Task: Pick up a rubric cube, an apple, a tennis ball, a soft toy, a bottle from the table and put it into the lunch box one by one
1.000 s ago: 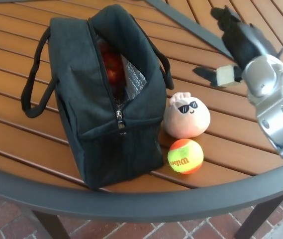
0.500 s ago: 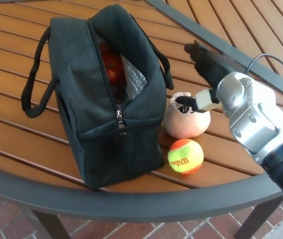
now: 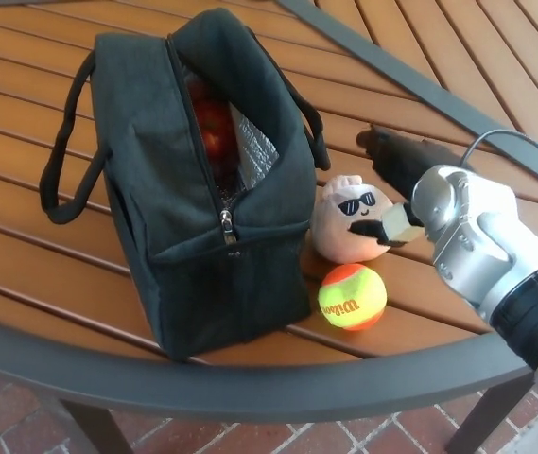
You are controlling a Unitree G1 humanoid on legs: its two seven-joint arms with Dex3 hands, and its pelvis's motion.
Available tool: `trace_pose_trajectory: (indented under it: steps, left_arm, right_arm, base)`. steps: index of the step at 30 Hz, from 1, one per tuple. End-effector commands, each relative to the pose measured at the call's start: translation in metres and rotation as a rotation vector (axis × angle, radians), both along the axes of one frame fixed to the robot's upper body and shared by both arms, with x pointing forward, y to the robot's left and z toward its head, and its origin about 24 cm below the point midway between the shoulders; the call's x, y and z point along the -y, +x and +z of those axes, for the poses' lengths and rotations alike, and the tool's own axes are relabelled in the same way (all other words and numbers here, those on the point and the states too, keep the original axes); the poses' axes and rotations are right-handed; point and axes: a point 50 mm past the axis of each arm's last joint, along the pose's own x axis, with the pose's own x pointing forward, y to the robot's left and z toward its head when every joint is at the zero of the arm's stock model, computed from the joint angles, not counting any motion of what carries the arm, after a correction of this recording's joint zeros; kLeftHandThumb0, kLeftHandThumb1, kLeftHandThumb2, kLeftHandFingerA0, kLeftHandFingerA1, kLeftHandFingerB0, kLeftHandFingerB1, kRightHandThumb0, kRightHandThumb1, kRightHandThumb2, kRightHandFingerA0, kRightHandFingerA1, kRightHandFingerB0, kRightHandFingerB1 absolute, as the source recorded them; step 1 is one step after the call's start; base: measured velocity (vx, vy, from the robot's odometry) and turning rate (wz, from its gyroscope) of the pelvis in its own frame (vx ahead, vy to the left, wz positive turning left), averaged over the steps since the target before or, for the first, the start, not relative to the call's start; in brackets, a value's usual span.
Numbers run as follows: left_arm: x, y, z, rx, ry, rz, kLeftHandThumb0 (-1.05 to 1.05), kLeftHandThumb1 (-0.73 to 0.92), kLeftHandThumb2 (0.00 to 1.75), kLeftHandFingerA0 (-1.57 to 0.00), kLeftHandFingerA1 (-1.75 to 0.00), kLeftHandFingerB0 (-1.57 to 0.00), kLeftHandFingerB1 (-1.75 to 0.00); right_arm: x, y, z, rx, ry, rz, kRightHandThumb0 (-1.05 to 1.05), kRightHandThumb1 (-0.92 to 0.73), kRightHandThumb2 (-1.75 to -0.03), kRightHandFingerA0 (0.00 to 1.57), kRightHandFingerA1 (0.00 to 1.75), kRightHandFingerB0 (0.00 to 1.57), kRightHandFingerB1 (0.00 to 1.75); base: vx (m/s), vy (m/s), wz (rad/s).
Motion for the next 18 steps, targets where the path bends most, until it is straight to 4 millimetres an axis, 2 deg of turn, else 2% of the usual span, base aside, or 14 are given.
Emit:
trace_pose_trajectory:
  steps: [1,2,4,5,6,7,8,9,10,11,13,14,18]
  left_arm:
    - [-0.004,0.004,0.004,0.043,0.039,-0.015,-0.21,0.48,1.06,-1.06,-1.15,-0.94,-1.03]
    - [-0.004,0.004,0.004,0.056,0.024,0.006,-0.16,0.48,1.08,-1.05,-1.21,-0.94,-1.09]
    - [-0.003,0.004,0.004,0.074,0.006,0.033,-0.16,0.48,1.08,-1.05,-1.21,-0.94,-1.09]
    - [-0.004,0.002,0.003,0.064,0.003,0.027,-0.14,0.46,1.18,-0.99,-1.35,-0.91,-1.19]
    - [-0.004,0.002,0.003,0.061,0.003,0.023,-0.14,0.46,1.18,-0.99,-1.35,-0.91,-1.19]
    - [-0.005,0.002,0.004,0.045,0.032,-0.007,-0.15,0.45,1.14,-0.95,-1.37,-0.92,-1.18]
    - [-0.005,0.002,0.004,0.041,0.041,-0.015,-0.15,0.45,1.14,-0.95,-1.37,-0.92,-1.18]
    - [-0.005,0.001,0.004,0.039,0.040,-0.015,-0.15,0.42,1.20,-0.94,-1.35,-0.90,-1.17]
    - [-0.005,0.001,0.003,0.038,0.034,-0.010,-0.15,0.42,1.20,-0.94,-1.35,-0.90,-1.17]
    - [-0.005,0.001,0.003,0.047,0.026,0.000,-0.13,0.40,1.22,-0.96,-1.33,-0.91,-1.18]
    - [-0.004,0.002,0.004,0.050,0.024,0.004,-0.13,0.40,1.22,-0.96,-1.33,-0.91,-1.18]
    - [-0.003,0.002,0.003,0.038,0.035,-0.022,-0.16,0.42,1.19,-0.96,-1.35,-0.90,-1.19]
    - [-0.002,0.002,0.003,0.037,0.040,-0.034,-0.15,0.44,1.17,-0.97,-1.36,-0.90,-1.18]
  right_arm:
    - [-0.012,0.000,-0.002,-0.033,-0.076,0.082,-0.52,-0.70,-0.61,0.32,0.54,0.45,0.42]
    - [-0.012,0.000,-0.003,-0.032,-0.082,0.084,-0.50,-0.70,-0.61,0.33,0.55,0.49,0.44]
    - [-0.012,0.000,-0.004,-0.033,-0.091,0.087,-0.50,-0.70,-0.61,0.33,0.55,0.49,0.44]
    - [-0.012,-0.001,-0.006,-0.030,-0.104,0.086,-0.46,-0.72,-0.62,0.33,0.56,0.48,0.47]
    - [-0.012,-0.001,-0.007,-0.029,-0.107,0.085,-0.46,-0.72,-0.62,0.33,0.56,0.48,0.47]
    - [-0.011,-0.001,-0.009,-0.025,-0.116,0.086,-0.42,-0.76,-0.63,0.44,0.71,0.46,0.47]
    - [-0.011,-0.001,-0.010,-0.024,-0.118,0.086,-0.42,-0.76,-0.63,0.44,0.71,0.46,0.47]
    - [-0.011,-0.001,-0.011,-0.015,-0.114,0.087,-0.31,-0.81,-0.66,0.54,1.10,0.37,0.42]
    - [-0.010,-0.001,-0.013,-0.006,-0.109,0.087,-0.31,-0.81,-0.66,0.54,1.10,0.37,0.42]
    - [-0.010,-0.002,-0.014,0.000,-0.103,0.085,-0.31,-0.81,-0.68,0.61,1.29,0.39,0.49]
    - [-0.009,-0.002,-0.015,0.001,-0.101,0.085,-0.31,-0.81,-0.68,0.61,1.29,0.39,0.49]
    - [-0.010,-0.002,-0.015,0.008,-0.096,0.098,-0.30,-0.73,-0.70,0.72,1.42,0.40,0.48]
    - [-0.010,-0.003,-0.016,0.028,-0.111,0.116,-0.32,-0.73,-0.67,0.71,1.42,0.43,0.48]
  base:
    - [0.00,0.000,0.00]
    - [0.00,0.000,0.00]
    - [0.00,0.000,0.00]
    - [0.00,0.000,0.00]
    - [0.00,0.000,0.00]
    - [0.00,0.000,0.00]
    - [0.00,0.000,0.00]
    - [0.00,0.000,0.00]
    - [0.00,0.000,0.00]
    - [0.00,0.000,0.00]
    - [0.00,0.000,0.00]
    - [0.00,0.000,0.00]
    - [0.00,0.000,0.00]
